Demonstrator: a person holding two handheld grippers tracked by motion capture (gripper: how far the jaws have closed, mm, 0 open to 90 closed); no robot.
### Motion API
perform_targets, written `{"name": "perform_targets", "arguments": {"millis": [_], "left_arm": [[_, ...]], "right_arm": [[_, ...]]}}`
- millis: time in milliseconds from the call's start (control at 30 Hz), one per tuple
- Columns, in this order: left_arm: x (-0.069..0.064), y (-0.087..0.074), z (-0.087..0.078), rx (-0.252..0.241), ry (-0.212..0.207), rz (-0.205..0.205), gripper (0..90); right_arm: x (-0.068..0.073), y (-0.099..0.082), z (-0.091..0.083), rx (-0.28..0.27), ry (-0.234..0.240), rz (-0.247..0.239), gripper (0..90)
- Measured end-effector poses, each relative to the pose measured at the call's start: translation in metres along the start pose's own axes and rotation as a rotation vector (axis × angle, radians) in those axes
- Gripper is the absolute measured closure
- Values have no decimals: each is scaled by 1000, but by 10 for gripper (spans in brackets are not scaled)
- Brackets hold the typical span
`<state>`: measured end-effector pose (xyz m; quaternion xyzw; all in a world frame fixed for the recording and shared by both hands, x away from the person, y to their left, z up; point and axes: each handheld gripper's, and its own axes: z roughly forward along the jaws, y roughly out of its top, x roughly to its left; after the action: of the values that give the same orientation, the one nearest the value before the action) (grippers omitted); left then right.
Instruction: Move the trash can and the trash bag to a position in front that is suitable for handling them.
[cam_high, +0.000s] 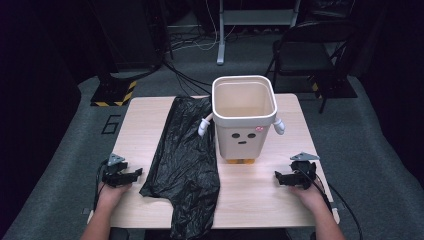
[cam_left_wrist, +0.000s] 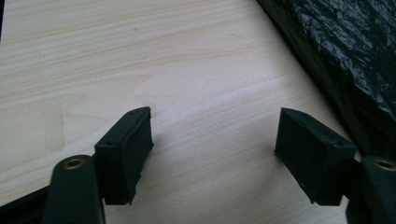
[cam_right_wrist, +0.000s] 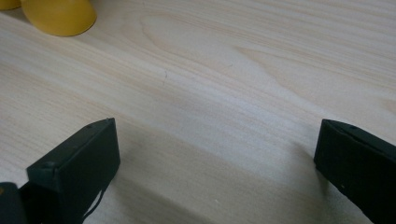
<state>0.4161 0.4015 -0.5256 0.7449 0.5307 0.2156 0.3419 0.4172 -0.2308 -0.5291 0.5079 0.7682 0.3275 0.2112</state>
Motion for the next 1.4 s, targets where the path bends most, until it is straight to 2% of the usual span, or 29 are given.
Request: {"name": "perform_targets", "arguments": {"millis": [33, 67, 100, 133, 200, 433, 467, 667, 867, 900, 1000, 1100, 1133, 1167, 1200, 1333, 1400], "left_arm": [[1, 0, 0, 0, -5, -11, 284], [1, 0, -1, -1, -6, -28, 287], [1, 0, -1, -1, -6, -28, 305], [3, 2, -4, 17, -9, -57, 332], [3, 2, -6, 22, -29, -80, 346], [-8, 10, -16, -22, -64, -83, 366], [-15, 12, -18, -33, -87, -81, 365], [-39, 19, -13, -20, -132, -14, 362], [-49, 19, -1, 50, -166, 15, 374], [-50, 19, 1, 63, -160, 21, 394], [-51, 18, 5, 103, -175, 24, 493], [-53, 18, 5, 103, -174, 34, 600], [-54, 18, 4, 113, -172, 66, 661], [-55, 18, 4, 117, -164, 81, 701], [-55, 17, 3, 119, -167, 76, 757], [-50, 14, -1, 137, -181, 39, 856], [-45, 13, -5, 147, -161, 39, 880]], "right_arm": [[-1, 0, 0, -1, 3, -16, 0], [1, -1, -1, 6, 3, 5, 0], [0, -1, -2, 6, 6, -17, 0], [0, -2, -2, 5, 5, -18, 0], [1, -2, -2, 6, 3, -16, 0], [1, -2, -2, 6, 6, -15, 0], [1, -2, -2, 6, 6, -16, 0], [1, -2, -2, 6, 6, -16, 0], [2, -2, -2, 5, 10, -23, 0], [2, -2, -2, 5, 11, -23, 0], [2, -2, -2, 5, 12, -25, 0], [2, -2, -2, 5, 13, -26, 0], [2, -2, -2, 4, 14, -31, 0], [2, -2, -2, 5, 15, -26, 0], [3, -2, -2, 2, 11, -17, 0], [3, -2, -2, 0, 8, -20, 0], [3, -2, -2, -1, 8, -20, 0]]}}
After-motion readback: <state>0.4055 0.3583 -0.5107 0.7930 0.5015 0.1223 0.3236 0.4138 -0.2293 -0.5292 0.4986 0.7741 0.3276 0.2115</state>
